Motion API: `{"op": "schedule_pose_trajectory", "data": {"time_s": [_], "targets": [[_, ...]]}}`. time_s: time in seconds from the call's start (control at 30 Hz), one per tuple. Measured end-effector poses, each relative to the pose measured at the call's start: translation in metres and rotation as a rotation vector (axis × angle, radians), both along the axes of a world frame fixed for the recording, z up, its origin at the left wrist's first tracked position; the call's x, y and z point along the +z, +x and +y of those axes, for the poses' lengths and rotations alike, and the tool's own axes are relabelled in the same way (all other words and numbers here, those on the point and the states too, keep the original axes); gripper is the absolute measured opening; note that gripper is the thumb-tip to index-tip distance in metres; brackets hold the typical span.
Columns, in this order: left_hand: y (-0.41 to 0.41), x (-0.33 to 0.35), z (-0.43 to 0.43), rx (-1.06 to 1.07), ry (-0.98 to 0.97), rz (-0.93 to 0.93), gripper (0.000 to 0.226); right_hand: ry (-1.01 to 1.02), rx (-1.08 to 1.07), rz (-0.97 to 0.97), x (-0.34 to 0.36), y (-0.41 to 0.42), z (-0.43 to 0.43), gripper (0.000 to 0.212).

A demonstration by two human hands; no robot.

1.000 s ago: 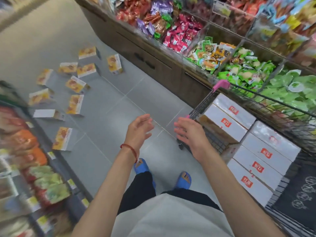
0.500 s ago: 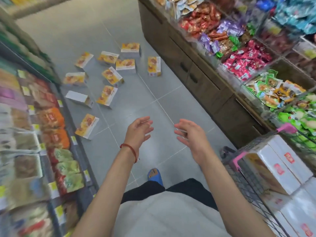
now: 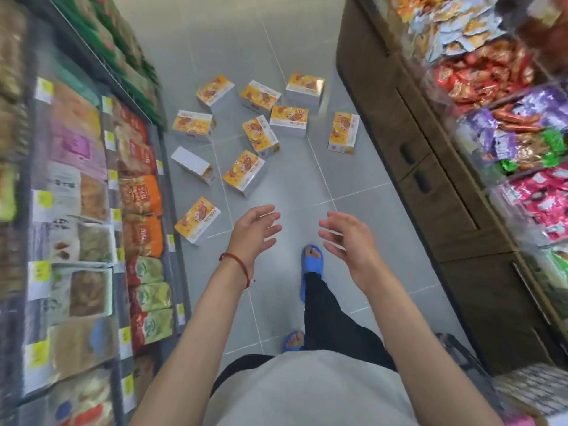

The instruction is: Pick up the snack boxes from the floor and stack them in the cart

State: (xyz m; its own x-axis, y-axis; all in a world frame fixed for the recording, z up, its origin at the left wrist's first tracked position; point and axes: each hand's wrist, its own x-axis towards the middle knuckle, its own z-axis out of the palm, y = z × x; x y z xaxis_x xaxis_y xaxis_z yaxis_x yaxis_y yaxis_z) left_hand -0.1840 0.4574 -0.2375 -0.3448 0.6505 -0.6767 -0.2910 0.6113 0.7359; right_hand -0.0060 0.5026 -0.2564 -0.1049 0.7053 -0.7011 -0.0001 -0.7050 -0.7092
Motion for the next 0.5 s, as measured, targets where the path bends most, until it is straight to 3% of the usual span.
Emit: {"op": "schedule_pose_trajectory", "data": {"time_s": [0.5], "targets": [[-0.14, -0.015, 0.194, 0.366, -0.053, -0.038, 0.021, -0.047, 0.373, -0.054, -0.014, -0.167, 0.246, 0.023]]}}
